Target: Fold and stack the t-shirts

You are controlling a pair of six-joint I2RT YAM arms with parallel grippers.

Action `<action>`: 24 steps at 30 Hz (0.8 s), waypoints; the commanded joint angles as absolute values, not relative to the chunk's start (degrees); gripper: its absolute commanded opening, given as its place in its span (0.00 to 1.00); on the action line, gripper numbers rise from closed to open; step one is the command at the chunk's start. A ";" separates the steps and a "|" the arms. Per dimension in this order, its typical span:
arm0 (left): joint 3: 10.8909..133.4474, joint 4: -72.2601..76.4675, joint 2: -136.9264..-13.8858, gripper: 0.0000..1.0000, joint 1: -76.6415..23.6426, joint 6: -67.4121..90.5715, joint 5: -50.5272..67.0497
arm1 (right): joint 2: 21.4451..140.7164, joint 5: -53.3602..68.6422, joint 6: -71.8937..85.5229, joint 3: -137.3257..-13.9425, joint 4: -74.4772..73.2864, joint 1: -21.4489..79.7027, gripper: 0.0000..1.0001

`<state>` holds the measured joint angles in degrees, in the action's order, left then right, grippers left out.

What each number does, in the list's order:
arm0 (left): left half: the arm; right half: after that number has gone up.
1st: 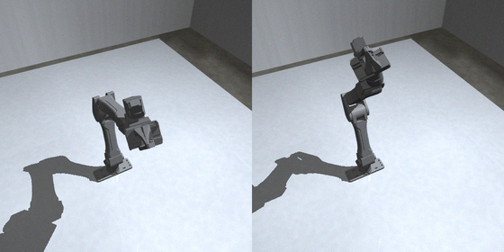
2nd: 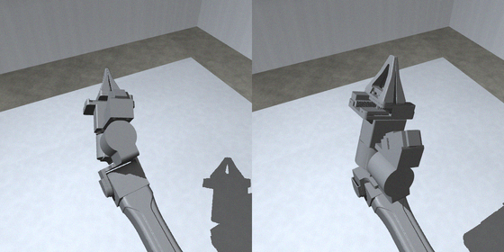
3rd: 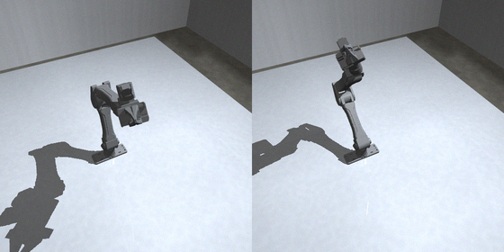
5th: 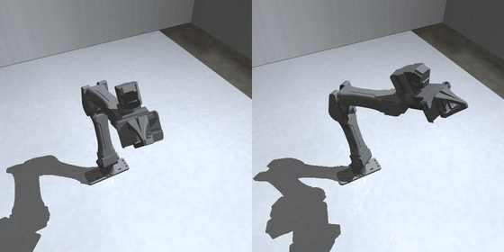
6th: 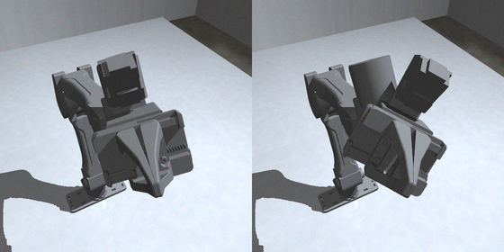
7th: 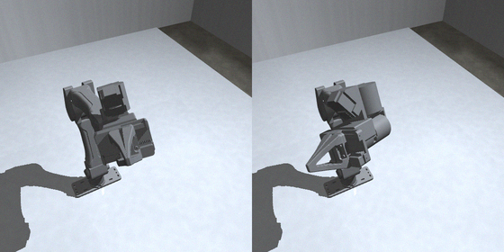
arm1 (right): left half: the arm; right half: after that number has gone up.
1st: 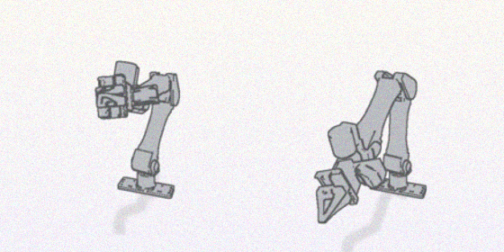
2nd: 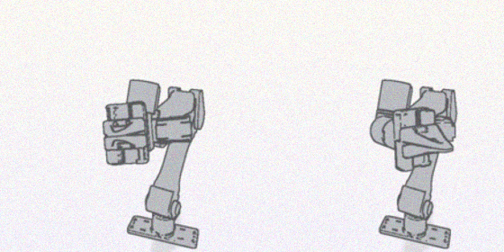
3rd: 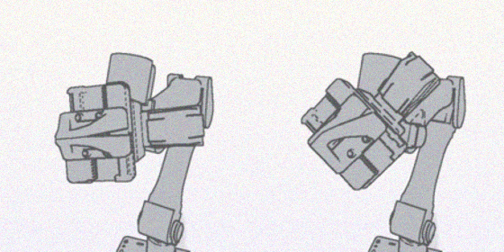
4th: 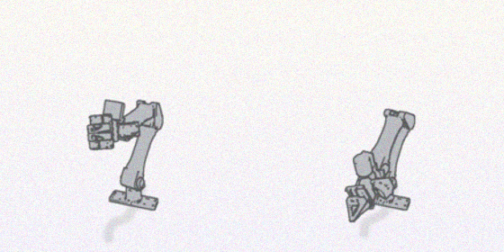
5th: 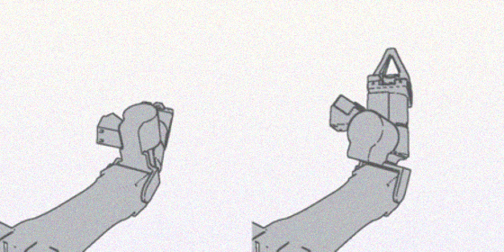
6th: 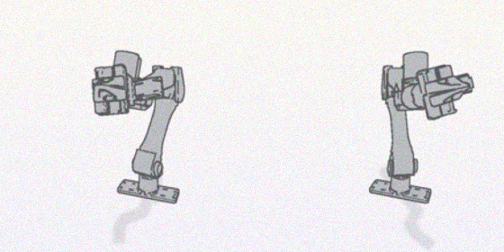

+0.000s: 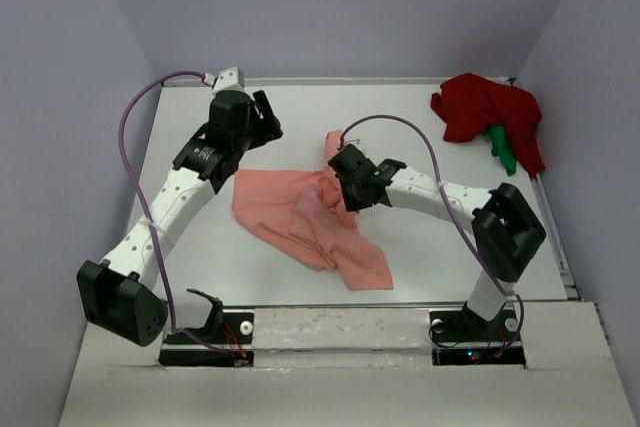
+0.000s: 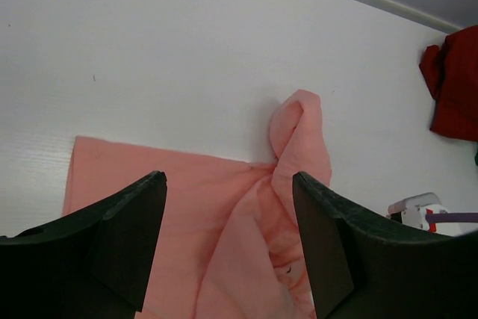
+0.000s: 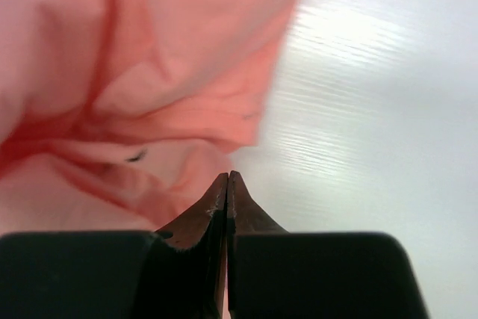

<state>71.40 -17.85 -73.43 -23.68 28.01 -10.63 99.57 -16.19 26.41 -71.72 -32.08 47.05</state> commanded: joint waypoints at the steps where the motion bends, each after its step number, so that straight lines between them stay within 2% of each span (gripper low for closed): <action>1: 70.40 -17.23 -73.13 0.78 -23.99 26.72 -12.48 | 102.48 -30.23 27.07 -81.11 -39.81 46.23 0.07; 5: 69.52 -16.87 -73.30 0.78 -23.99 26.81 -13.53 | 101.95 -30.16 24.71 -84.46 -39.99 46.23 0.16; 8: 69.34 -17.22 -73.74 0.78 -23.99 26.89 -14.06 | 101.95 -28.83 23.65 -87.10 -41.04 46.23 0.30; 9: 69.35 -17.66 -74.61 0.78 -23.99 26.89 -14.50 | 100.82 -28.22 23.38 -86.66 -40.70 46.23 0.45; 10: 69.08 -17.67 -74.62 0.78 -23.99 26.98 -15.02 | 100.11 -27.86 22.68 -86.66 -39.74 46.23 0.51; 12: 68.91 -17.31 -75.58 0.78 -23.82 27.42 -16.25 | 98.44 -26.38 19.97 -84.91 -36.93 44.22 0.59; 14: 69.26 -17.23 -77.42 0.78 -23.82 27.77 -17.40 | 98.87 -25.23 17.94 -85.43 -36.56 42.02 0.60; 15: 69.87 -17.40 -78.21 0.78 -23.82 27.95 -17.49 | 99.57 -22.35 16.45 -86.82 -36.04 39.58 0.55; 16: 70.22 -17.66 -79.96 0.77 -23.82 28.30 -18.36 | 99.93 -20.24 15.65 -87.53 -35.60 38.33 0.45; 17: 70.66 -18.10 -80.85 0.77 -23.82 28.56 -18.89 | 100.71 -19.00 14.95 -89.80 -35.42 37.19 0.10; 18: 71.80 -18.28 -82.77 0.77 -23.82 29.00 -19.59 | 101.51 -17.33 14.51 -91.39 -35.33 35.26 0.00; 21: 74.78 -20.39 -85.77 0.77 -23.21 28.92 -20.13 | 104.67 -17.57 10.66 -100.23 -36.21 34.19 0.01; 23: 76.72 -21.09 -88.40 0.77 -22.15 28.92 -20.57 | 110.35 -15.14 8.19 -107.10 -40.31 32.80 0.23; 24: 77.16 -21.44 -89.20 0.77 -21.54 29.00 -20.31 | 112.65 -14.33 6.87 -114.62 -42.26 32.26 0.50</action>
<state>72.18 -19.92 -87.37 -23.16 28.40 -17.82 106.74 -19.18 13.80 -98.61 -39.64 33.36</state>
